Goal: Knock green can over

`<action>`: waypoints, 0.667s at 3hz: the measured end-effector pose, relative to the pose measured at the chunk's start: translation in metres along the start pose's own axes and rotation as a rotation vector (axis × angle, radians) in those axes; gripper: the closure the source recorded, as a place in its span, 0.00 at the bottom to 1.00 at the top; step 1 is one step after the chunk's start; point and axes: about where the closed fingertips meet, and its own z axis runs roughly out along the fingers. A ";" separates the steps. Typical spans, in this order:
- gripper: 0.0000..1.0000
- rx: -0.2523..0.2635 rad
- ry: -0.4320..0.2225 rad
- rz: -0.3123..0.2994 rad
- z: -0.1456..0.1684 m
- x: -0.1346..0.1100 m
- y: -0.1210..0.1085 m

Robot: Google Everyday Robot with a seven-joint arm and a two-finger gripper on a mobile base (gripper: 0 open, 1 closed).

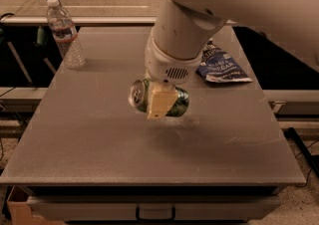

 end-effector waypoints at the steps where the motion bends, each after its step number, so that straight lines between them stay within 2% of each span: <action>1: 0.15 -0.022 -0.022 0.026 0.008 -0.009 -0.003; 2: 0.00 -0.055 -0.056 0.047 0.019 -0.022 -0.003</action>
Offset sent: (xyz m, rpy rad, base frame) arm 0.0047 0.0463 -0.0238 0.0958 0.1314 -0.0254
